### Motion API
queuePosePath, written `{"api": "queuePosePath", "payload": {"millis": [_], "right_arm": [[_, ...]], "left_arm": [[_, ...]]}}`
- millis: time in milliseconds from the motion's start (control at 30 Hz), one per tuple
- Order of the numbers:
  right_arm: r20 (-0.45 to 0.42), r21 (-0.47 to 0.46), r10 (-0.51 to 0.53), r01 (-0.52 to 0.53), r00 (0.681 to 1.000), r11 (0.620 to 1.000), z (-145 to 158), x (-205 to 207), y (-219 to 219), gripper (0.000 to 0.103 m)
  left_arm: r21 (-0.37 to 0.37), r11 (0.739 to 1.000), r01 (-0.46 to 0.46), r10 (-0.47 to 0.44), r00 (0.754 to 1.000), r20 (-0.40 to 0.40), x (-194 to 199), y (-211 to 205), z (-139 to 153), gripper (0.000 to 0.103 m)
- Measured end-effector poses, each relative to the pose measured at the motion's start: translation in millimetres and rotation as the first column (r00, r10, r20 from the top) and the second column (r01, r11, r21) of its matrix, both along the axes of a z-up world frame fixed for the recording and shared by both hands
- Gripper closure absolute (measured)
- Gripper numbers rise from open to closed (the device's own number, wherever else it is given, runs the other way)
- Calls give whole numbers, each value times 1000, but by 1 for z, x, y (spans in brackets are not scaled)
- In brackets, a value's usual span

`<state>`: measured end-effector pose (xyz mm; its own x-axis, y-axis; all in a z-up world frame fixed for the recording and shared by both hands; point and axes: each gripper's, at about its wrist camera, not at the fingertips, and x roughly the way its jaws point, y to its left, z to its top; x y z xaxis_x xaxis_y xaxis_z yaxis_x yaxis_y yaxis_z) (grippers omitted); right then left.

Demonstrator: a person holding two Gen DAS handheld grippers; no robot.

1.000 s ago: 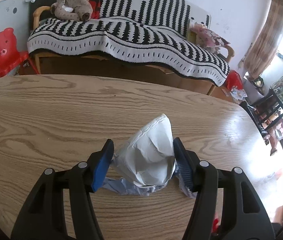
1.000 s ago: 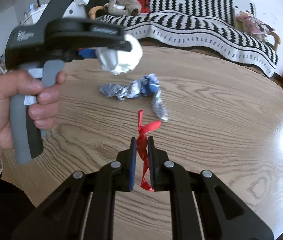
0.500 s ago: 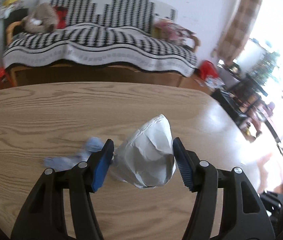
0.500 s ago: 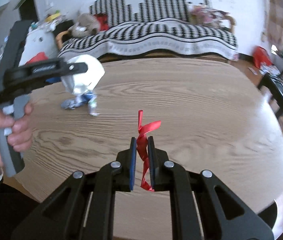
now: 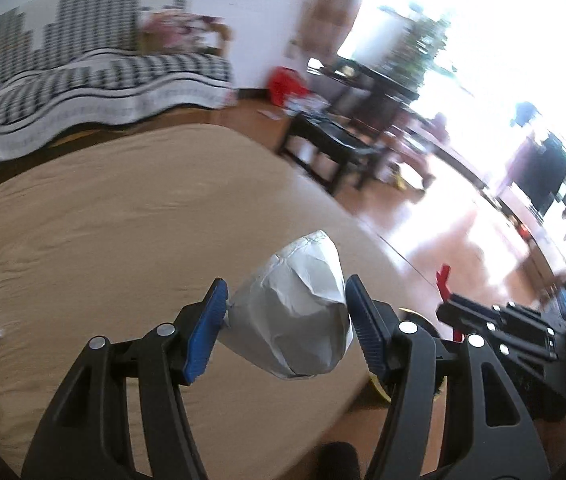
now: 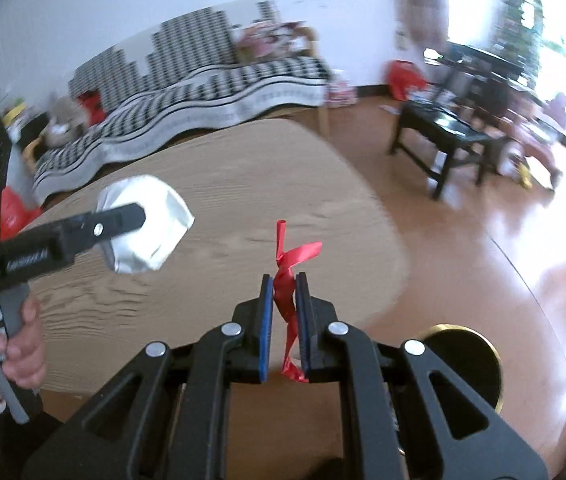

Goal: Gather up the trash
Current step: 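Carry the paper and red ribbon toward the bin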

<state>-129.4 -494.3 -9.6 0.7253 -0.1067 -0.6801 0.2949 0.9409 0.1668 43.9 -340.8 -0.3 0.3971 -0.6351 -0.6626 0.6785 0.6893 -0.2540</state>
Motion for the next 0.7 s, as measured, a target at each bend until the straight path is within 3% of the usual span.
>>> {"api": "queuePosePath", "payload": {"millis": [200,367,700], "right_arm": [[-17,24,-164,164,986,986,-20,-71,-77,91],[-49,39,-259,261,965,965,-36,-114,-123,91],[-102,62,-337,344,936,937,-63,-148,-159,91]], "left_arm": [[34,985,168,-168,986,-14,-57,-84,-25,43],[81,955,287,-284,958,-38,-98,-139,-55,43],[149,898,413,-404,911,-89,-137,-201,-101,43]]}}
